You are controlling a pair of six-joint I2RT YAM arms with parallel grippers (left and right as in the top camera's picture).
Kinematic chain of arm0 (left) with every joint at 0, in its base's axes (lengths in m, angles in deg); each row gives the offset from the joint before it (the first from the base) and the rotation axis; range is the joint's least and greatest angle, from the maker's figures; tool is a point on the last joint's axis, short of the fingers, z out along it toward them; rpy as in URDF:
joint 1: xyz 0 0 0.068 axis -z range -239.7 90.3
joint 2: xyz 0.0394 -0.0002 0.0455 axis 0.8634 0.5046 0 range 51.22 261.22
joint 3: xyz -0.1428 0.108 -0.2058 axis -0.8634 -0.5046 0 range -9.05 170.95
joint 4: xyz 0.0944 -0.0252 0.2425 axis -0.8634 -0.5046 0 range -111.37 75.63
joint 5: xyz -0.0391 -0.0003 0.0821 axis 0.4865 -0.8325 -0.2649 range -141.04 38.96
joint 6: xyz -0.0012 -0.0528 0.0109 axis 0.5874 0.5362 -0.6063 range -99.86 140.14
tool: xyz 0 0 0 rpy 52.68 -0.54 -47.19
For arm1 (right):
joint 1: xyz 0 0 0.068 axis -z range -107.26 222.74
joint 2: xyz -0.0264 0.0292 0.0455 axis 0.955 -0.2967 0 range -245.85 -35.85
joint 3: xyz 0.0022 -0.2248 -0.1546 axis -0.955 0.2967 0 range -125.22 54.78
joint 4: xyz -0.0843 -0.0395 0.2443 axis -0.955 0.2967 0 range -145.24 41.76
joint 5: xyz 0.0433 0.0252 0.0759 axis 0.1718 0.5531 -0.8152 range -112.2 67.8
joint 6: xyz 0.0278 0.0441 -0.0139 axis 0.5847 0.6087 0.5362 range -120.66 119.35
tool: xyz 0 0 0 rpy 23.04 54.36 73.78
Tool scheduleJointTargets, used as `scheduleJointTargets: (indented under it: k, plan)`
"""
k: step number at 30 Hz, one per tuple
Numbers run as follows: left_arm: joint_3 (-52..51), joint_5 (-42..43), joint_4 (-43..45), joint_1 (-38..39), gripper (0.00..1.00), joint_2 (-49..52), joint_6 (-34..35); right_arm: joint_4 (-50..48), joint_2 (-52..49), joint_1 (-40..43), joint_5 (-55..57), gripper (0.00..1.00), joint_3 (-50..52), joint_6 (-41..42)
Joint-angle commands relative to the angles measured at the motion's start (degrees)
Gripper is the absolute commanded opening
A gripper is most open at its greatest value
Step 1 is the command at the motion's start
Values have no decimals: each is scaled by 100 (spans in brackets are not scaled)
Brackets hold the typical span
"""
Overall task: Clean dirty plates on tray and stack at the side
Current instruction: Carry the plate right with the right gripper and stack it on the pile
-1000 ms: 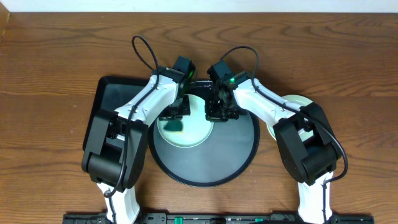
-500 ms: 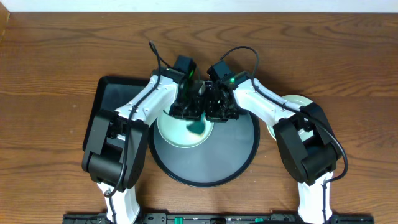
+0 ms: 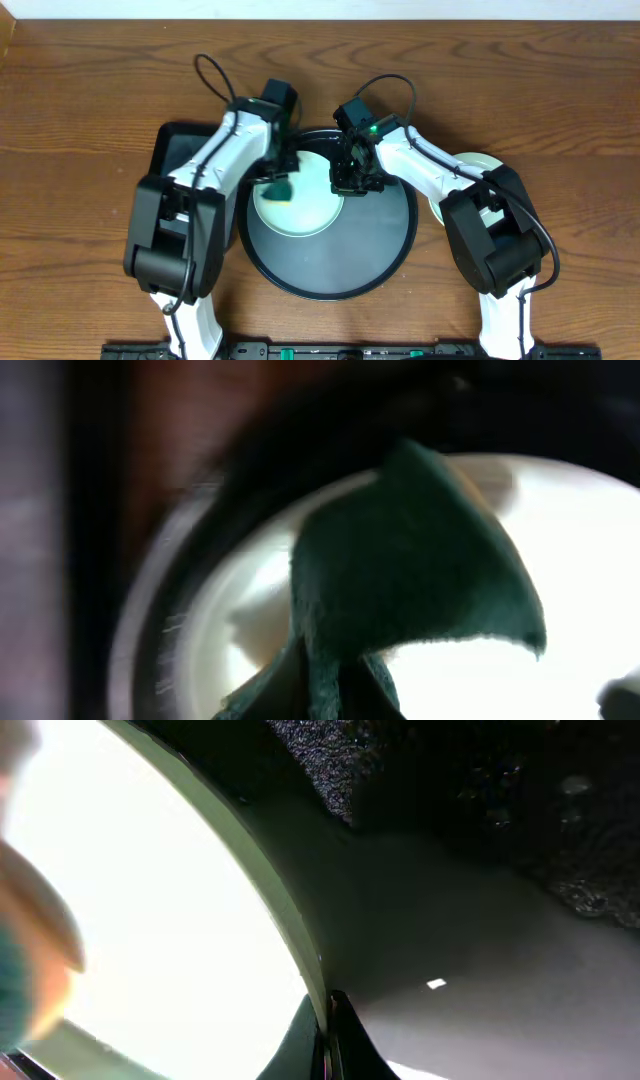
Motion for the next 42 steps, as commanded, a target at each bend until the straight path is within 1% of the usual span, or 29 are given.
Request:
scheduleJointTargets:
  k: [1, 5, 9, 12, 16, 18, 20, 24, 27, 30, 34, 42]
  plan:
    - [492, -728, -315, -166, 7, -52, 293, 33, -114, -15, 140, 1, -17, -57]
    - [870, -726, -837, -190, 8, -203, 59, 35, -114, -15, 138, 1, -17, -57]
    - [1106, -723, -1233, -278, 7, -560, -120, 33, -111, -15, 70, 1, -20, -127]
    - [1143, -673, -1440, -501, 8, -949, -125, 59, -111, -15, -125, 1, -103, -372]
    - [1141, -662, -1617, -942, 7, -1421, -240, 343, -42, -15, -107, 1, -413, -750]
    - [1141, -664, -1635, -1115, 7, -1532, -310, 466, 37, -24, 87, 1, -544, -809]
    - [1141, -664, -1637, -1320, 7, -1609, -367, 610, 164, -46, 474, 1, -664, -811]
    - [1139, -664, -1635, -1744, 8, -1591, -914, 876, 575, -199, 1722, 1, -835, -960]
    - [1137, -608, -1637, -2035, 7, -1580, -931, 966, 876, -354, 2487, 1, -837, -1075]
    - [1117, -264, -1635, -2262, 8, -1580, -931, 1049, 1178, -573, 3346, 1, -837, -1158]
    - [1036, -160, -1633, -2398, 8, -1578, -931, 1108, 1532, -977, 4411, 1, -837, -1373]
    - [966, -160, -1631, -2400, 8, -1574, -931, 1248, 1906, -1834, 6612, 1, -837, -1408]
